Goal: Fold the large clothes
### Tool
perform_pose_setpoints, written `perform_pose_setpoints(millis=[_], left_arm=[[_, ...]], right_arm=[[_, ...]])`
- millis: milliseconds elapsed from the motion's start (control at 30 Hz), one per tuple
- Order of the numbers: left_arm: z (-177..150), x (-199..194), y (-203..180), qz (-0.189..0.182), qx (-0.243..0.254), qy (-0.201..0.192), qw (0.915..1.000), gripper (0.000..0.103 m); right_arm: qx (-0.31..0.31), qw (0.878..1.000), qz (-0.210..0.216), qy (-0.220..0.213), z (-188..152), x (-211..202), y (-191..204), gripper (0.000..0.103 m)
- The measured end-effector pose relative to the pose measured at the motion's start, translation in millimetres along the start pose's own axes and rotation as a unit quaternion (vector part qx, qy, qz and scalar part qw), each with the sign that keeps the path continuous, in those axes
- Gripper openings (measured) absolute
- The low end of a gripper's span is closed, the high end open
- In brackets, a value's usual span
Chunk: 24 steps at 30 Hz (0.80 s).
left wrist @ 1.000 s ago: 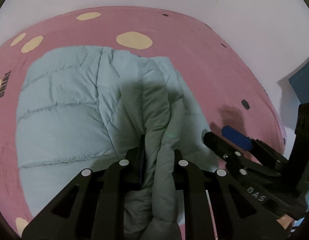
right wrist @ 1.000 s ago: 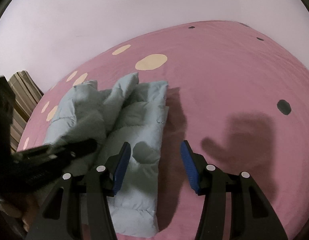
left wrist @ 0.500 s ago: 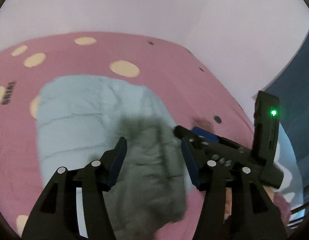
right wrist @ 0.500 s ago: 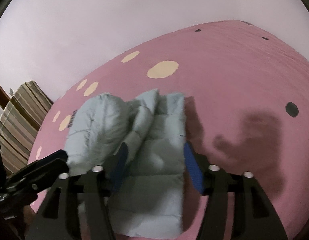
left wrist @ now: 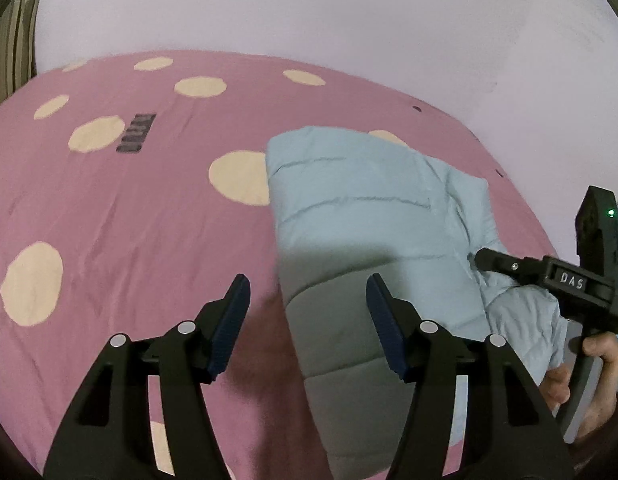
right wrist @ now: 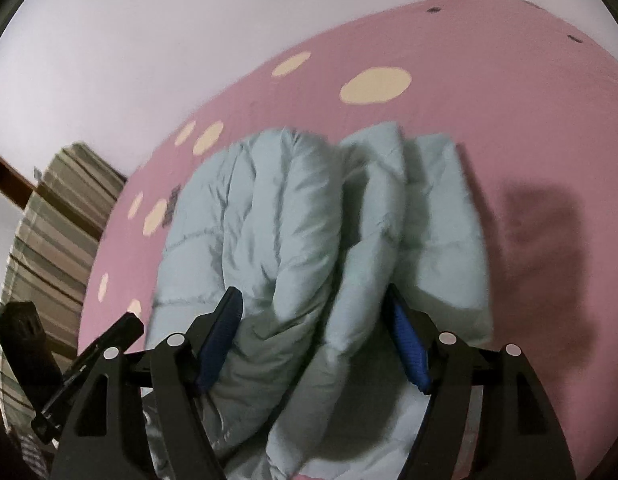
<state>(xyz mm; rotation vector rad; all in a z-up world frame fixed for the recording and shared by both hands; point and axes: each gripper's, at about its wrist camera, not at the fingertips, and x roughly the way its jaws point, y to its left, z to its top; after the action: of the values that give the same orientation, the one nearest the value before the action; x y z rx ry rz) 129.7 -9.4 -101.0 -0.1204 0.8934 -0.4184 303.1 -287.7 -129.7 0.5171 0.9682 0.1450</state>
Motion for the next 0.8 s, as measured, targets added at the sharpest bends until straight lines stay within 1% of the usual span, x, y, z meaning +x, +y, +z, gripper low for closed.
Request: perform_pose_setpoints(millis=[33, 100, 133, 200, 267, 367, 467, 533, 600, 700, 800], left_arm=[[-1.2, 1.9, -1.3, -0.003, -0.002, 0.001, 1.0, 0.06], [-3.0, 2.1, -1.8, -0.011, -0.003, 0.002, 0.9999, 0.06], [-1.6, 2.9, -3.1, -0.016, -0.002, 0.002, 0.9999, 0.06], [1.9, 3.5, -11.8, -0.03, 0.002, 0.0, 0.9996, 0.06], [2.1, 6.5, -18.7, -0.037, 0.009, 0.0, 0.9993, 0.061], [-2.7, 17.9, -30.8, -0.056, 0.013, 0.013, 0.9983, 0.061], [-7.3, 34.0, -44.1, -0.064, 0.017, 0.029, 0.9974, 0.062], [-8.9, 44.0, -53.5, -0.056, 0.028, 0.036, 0.9974, 0.063], [-10.2, 55.2, -64.2, -0.039, 0.048, 0.042, 0.9972, 0.067], [-15.6, 73.8, -75.3, -0.02, 0.071, 0.057, 0.9957, 0.068], [-21.8, 87.2, -81.9, -0.004, 0.09, 0.062, 0.994, 0.068]], right_arm=[[-0.008, 1.0, -0.002, 0.002, -1.8, 2.4, 3.2, 0.043], [-0.021, 1.0, -0.007, 0.009, -3.5, 5.3, 6.4, 0.025], [-0.024, 1.0, -0.008, 0.007, -3.1, 4.1, 6.1, 0.019], [-0.028, 1.0, -0.011, 0.0, -0.5, -0.9, 3.7, 0.015], [-0.033, 0.999, -0.019, -0.009, 2.2, -7.9, -0.8, 0.014], [-0.045, 0.997, -0.055, -0.023, 3.6, -15.6, -14.5, 0.014], [-0.036, 0.997, -0.062, -0.016, 3.3, -11.7, -37.2, 0.014], [-0.029, 0.998, -0.061, -0.012, 2.1, -6.0, -49.3, 0.014], [-0.023, 0.998, -0.058, -0.006, 0.0, 2.6, -62.5, 0.014], [-0.029, 0.998, -0.064, -0.007, -3.0, 12.2, -72.0, 0.014], [-0.035, 0.997, -0.066, -0.012, -7.9, 19.0, -79.0, 0.014]])
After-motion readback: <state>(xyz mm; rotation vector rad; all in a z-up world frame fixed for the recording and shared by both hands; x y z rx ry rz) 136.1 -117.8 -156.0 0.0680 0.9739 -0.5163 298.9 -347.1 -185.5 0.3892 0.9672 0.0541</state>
